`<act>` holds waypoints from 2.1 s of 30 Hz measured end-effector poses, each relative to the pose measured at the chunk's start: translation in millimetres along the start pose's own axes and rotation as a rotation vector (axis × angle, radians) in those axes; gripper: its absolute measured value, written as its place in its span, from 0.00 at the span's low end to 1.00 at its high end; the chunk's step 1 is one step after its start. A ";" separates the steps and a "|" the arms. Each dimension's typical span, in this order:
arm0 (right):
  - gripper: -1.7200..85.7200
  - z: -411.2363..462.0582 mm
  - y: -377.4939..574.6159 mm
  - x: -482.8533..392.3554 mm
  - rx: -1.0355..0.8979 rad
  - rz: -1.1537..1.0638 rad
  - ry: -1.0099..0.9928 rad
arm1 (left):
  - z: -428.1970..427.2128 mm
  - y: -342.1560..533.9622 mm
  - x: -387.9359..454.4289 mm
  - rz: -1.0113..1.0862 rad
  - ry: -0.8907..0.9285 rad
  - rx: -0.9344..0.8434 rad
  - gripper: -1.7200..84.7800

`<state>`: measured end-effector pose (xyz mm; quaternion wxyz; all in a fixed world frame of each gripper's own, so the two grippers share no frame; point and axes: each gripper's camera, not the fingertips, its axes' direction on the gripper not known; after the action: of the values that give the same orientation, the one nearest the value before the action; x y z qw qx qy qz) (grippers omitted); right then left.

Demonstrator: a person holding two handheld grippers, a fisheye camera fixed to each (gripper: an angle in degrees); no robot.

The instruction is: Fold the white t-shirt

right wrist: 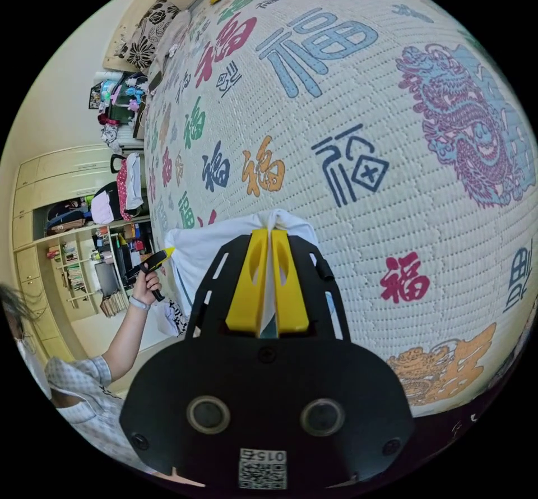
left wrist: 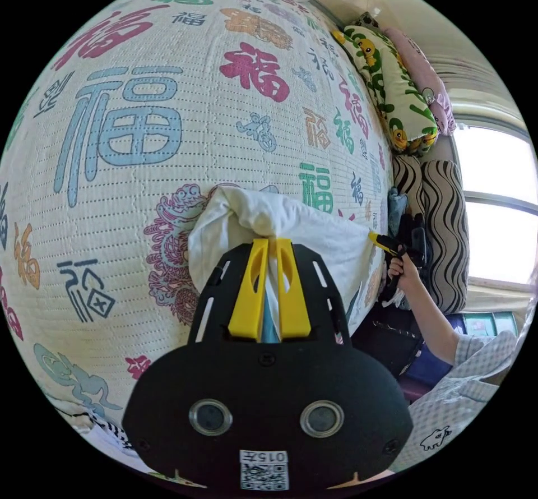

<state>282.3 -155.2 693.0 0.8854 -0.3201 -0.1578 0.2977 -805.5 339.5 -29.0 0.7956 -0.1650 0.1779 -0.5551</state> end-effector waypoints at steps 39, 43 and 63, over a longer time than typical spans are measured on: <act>0.08 292.7 -57.4 -396.1 -0.551 -0.897 0.529 | 27.6 339.9 -58.8 -0.200 -0.162 0.174 0.02; 0.04 253.3 -58.9 -393.5 -0.509 -0.894 0.402 | 26.4 371.2 -37.8 -0.119 -0.154 0.253 0.01; 0.04 -46.9 -34.8 -67.1 -0.108 -0.591 -0.181 | 301.2 423.1 230.3 0.495 0.162 0.041 0.01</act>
<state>267.3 -241.0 675.0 0.8978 -0.2790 -0.3377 0.0458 -242.3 281.4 19.1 0.8934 -0.0553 0.2649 -0.3585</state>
